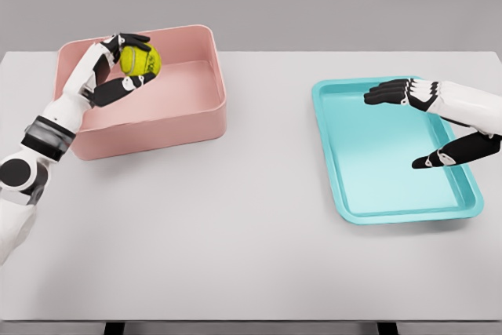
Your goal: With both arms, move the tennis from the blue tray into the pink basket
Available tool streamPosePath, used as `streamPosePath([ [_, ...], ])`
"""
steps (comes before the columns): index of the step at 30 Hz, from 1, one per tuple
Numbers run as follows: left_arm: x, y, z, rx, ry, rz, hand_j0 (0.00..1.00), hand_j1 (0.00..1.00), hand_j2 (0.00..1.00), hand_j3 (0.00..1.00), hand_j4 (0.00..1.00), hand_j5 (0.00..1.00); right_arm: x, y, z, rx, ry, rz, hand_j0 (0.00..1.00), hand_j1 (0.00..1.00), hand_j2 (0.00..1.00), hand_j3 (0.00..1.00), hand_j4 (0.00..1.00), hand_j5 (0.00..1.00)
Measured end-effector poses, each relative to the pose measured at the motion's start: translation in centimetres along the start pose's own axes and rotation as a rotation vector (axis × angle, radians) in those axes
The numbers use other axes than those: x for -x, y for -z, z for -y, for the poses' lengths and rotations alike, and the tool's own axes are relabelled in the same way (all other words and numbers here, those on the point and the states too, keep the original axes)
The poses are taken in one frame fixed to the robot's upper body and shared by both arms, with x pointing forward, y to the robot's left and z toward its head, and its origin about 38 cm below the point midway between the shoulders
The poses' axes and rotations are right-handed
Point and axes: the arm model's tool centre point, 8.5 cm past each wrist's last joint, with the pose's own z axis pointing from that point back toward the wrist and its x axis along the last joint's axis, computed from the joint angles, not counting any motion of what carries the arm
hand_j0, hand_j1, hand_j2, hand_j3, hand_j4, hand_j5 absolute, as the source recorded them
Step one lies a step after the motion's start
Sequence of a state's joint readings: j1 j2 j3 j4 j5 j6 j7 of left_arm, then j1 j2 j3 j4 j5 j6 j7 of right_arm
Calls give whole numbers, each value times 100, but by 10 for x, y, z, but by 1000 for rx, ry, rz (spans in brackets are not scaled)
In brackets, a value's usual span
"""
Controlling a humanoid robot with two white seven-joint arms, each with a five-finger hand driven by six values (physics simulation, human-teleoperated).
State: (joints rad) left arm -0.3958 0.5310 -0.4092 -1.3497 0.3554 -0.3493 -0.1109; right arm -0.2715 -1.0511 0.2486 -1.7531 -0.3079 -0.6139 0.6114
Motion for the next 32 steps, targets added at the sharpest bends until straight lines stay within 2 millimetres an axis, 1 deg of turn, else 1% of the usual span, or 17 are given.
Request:
streamPosePath([
  [1,2,0,-1,-1,0,-8,52,52,52,52,52,52,0,0,0,0,0,0,100,100,100,100,100,100],
  [2,0,3,-3,-5,4,-8,59,59,59,59,59,59,0,0,0,0,0,0,100,100,100,100,100,100],
  [3,2,3,-3,-6,3,-14,76,76,76,76,76,76,0,0,0,-1,0,-1,100,100,100,100,100,100],
  [4,3,3,-4,-8,4,-18,87,87,87,87,87,87,0,0,0,-1,1,-1,100,100,100,100,100,100],
  [6,3,4,-6,-11,6,-20,98,98,98,98,98,98,0,0,-1,-1,1,-1,100,100,100,100,100,100],
  [11,3,3,-7,-13,7,-19,100,100,100,100,100,100,0,0,0,0,0,0,100,100,100,100,100,100],
  [13,3,0,-6,-8,8,-10,100,100,100,100,100,100,0,0,0,0,0,0,100,100,100,100,100,100],
  [15,-5,-5,-2,15,18,41,100,100,100,100,100,100,0,0,0,0,0,0,100,100,100,100,100,100],
  [17,-22,-10,-2,80,61,124,100,100,100,100,100,100,0,0,-1,-1,1,0,100,100,100,100,100,100],
  [18,-33,-14,-2,126,91,169,100,100,100,100,100,100,0,0,-1,-1,1,0,100,100,100,100,100,100],
  [19,-36,-26,1,176,112,181,100,100,100,100,100,100,0,0,0,0,1,0,100,100,100,100,100,100],
  [21,-41,-47,0,260,160,180,100,100,100,100,100,100,0,0,0,1,-1,0,100,100,100,100,100,100],
  [23,-47,-64,-5,327,215,169,100,100,100,100,100,100,0,0,1,2,-3,-1,100,100,100,100,100,100],
  [25,-55,-73,-13,377,275,161,100,100,100,100,100,100,0,-1,1,3,-3,-1,100,100,100,100,100,100],
  [29,-69,-82,-33,423,363,141,100,100,100,100,100,100,0,-1,2,4,-4,-1,100,100,100,100,100,100],
  [32,-73,-85,-39,436,390,133,100,100,100,100,100,100,0,-1,1,3,-3,-1,100,100,100,100,100,100],
])
